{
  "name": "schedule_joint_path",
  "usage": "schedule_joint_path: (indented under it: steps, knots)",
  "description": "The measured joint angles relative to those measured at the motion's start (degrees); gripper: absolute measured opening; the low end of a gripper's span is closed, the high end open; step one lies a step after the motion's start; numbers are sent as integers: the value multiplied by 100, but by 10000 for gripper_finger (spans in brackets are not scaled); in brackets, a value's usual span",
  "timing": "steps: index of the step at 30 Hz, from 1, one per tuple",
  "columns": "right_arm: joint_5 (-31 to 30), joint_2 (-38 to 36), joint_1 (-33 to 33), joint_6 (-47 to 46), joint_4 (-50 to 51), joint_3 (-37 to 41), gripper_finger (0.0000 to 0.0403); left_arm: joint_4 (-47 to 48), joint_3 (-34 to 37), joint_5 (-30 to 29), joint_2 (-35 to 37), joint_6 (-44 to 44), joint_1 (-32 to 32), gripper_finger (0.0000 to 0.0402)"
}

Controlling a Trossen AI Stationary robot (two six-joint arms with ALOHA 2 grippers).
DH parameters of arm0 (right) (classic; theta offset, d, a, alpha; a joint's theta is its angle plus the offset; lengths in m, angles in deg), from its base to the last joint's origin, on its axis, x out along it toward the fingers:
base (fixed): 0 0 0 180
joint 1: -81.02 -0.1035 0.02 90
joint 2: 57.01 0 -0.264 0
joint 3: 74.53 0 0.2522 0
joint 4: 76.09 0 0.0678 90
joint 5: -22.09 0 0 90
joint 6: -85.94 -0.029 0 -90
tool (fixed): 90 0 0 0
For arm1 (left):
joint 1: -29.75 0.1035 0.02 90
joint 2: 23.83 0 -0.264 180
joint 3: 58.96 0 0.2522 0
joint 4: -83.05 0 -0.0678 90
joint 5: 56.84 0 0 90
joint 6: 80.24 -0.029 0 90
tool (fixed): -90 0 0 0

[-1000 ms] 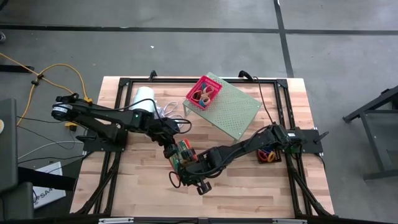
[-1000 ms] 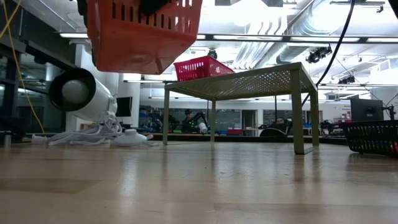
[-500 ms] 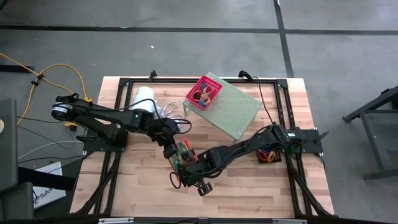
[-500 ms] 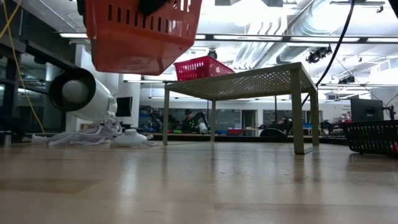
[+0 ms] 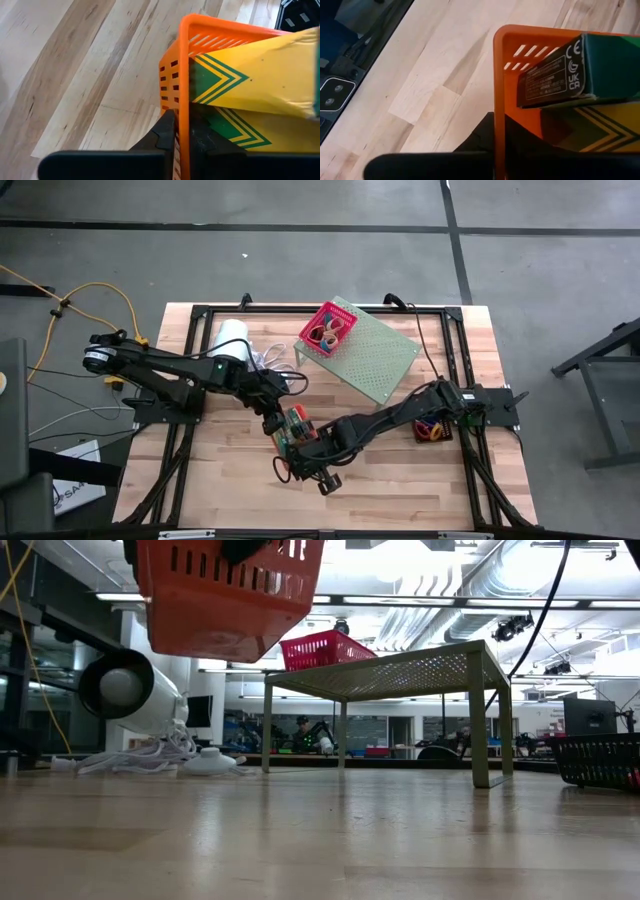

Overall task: Pick & Place Office Desk Supplies
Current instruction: Put the orange bin into the shelf

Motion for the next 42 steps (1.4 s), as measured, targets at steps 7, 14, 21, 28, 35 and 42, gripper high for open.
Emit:
schedule_joint_path:
  steps: [7, 14, 21, 28, 35, 42]
  knots:
    - [159, 40, -9, -33, 56, 22, 3, -94, -31, 18, 26, -23, 2, 51]
    - [155, 47, 0, -46, 61, 24, 3, -153, -42, 54, 26, 15, 2, 69]
    - [105, 35, -2, -39, 43, 22, 3, -170, -31, 124, 24, 20, 2, 70]
    - [-122, 31, -91, -17, 44, 17, 3, -92, -22, 142, 17, 18, 2, 70]
    - [-280, 11, -303, -105, 80, 11, 3, -70, -17, 148, 13, 21, 0, 70]
    - [-416, 11, -453, -523, 261, 11, 3, -69, -13, 146, 11, 38, 0, 70]
